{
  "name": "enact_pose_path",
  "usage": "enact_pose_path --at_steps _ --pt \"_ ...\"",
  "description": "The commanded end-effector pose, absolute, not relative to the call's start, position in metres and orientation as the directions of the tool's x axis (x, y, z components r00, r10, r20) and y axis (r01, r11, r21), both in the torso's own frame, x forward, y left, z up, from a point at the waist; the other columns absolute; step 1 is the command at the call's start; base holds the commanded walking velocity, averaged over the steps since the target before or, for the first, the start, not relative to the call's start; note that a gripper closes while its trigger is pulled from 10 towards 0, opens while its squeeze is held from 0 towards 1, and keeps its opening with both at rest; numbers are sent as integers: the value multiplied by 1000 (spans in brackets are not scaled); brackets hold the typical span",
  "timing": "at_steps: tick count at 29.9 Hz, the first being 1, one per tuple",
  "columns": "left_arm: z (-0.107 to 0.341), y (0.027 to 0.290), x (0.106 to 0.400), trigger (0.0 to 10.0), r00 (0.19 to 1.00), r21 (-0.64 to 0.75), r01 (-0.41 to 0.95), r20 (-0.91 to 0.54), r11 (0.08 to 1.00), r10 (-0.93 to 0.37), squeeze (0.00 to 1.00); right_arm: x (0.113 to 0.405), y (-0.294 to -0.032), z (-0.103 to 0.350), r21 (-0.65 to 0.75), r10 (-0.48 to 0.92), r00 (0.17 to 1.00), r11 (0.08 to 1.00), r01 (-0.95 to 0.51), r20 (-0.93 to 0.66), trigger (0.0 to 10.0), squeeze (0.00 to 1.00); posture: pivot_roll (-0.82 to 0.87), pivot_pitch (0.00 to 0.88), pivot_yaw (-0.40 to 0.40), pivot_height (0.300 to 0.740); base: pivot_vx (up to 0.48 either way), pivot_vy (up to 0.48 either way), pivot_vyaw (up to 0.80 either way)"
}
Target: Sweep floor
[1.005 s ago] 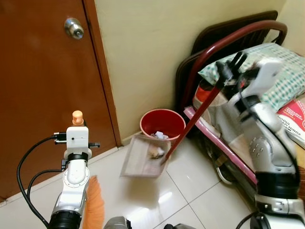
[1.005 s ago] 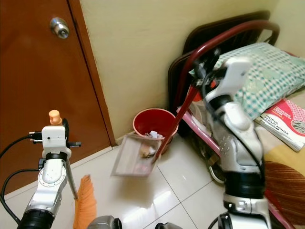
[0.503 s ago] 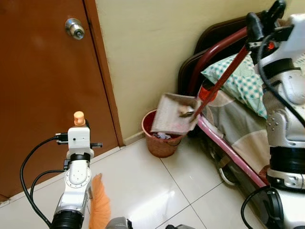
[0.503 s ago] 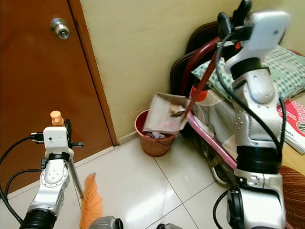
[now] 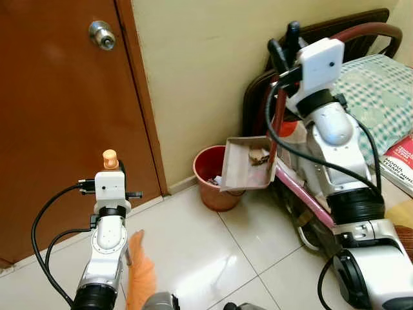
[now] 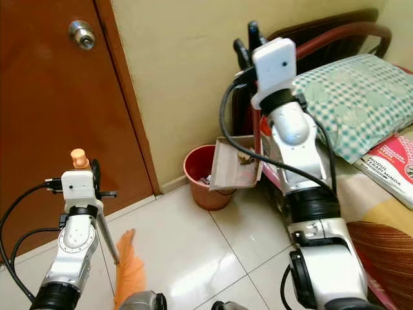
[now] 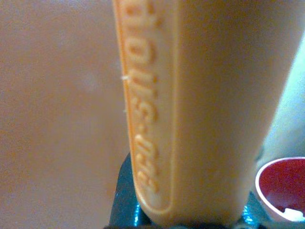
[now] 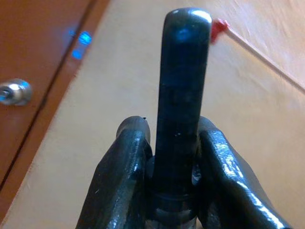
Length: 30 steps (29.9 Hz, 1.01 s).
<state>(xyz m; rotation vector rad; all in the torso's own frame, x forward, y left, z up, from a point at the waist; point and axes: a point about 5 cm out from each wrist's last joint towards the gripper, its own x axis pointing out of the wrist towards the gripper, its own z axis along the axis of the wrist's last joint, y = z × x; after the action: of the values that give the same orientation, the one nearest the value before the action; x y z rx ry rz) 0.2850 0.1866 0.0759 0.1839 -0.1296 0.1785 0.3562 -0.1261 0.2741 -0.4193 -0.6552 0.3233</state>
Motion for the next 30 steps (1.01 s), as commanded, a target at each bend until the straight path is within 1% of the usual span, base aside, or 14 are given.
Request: enact_pose_path --at_steps 1,5,7,8,11,13,18,20,27,28,29,30 --pt "83 183 285 10000 973 158 -174 180 972 145 0 349 -107 289 -535 475 661 835 -130 581 10000 0 -15 0 -6 740 0 0 0" --pt "83 182 286 10000 973 159 -171 183 972 141 0 346 -94 287 -560 506 626 818 -130 593 10000 0 -12 4 -5 740 0 0 0" --pt "85 182 286 10000 972 161 -170 189 972 139 0 342 -82 282 -588 545 590 796 -143 595 10000 0 -7 7 -8 740 0 0 0" --pt "85 182 286 10000 972 161 -170 189 972 139 0 342 -82 282 -588 545 590 796 -143 595 10000 0 -7 7 -8 740 0 0 0" --pt "87 184 286 10000 968 166 -187 200 968 153 0 334 -65 263 -659 630 540 732 -174 558 10000 0 -7 7 -8 740 0 0 0" --pt "87 185 286 10000 967 167 -189 200 968 155 0 332 -59 255 -674 654 530 713 -194 540 10000 0 -1 10 -15 740 0 0 0" --pt "88 185 285 10000 966 167 -188 207 968 152 0 322 -43 223 -729 755 499 613 -305 426 10000 0 2 11 -18 740 0 0 0" --pt "88 184 285 10000 967 168 -186 207 968 150 0 320 -40 215 -749 776 488 583 -313 400 10000 0 4 12 -19 740 0 0 0" --pt "88 184 286 10000 967 172 -185 206 968 149 0 320 -45 217 -748 763 488 599 -286 425 10000 0 0 8 -17 740 0 0 0" --pt "88 183 287 10000 967 172 -186 207 967 149 0 321 -46 220 -748 758 486 605 -273 436 10000 0 0 8 -17 740 0 0 0" --pt "89 183 288 10000 965 179 -194 211 965 155 0 324 -52 237 -741 728 474 639 -206 496 10000 0 0 5 -17 740 0 0 0" --pt "89 183 288 10000 965 179 -194 211 965 155 0 324 -52 237 -741 728 474 639 -206 496 10000 0 0 5 -17 740 0 0 0"
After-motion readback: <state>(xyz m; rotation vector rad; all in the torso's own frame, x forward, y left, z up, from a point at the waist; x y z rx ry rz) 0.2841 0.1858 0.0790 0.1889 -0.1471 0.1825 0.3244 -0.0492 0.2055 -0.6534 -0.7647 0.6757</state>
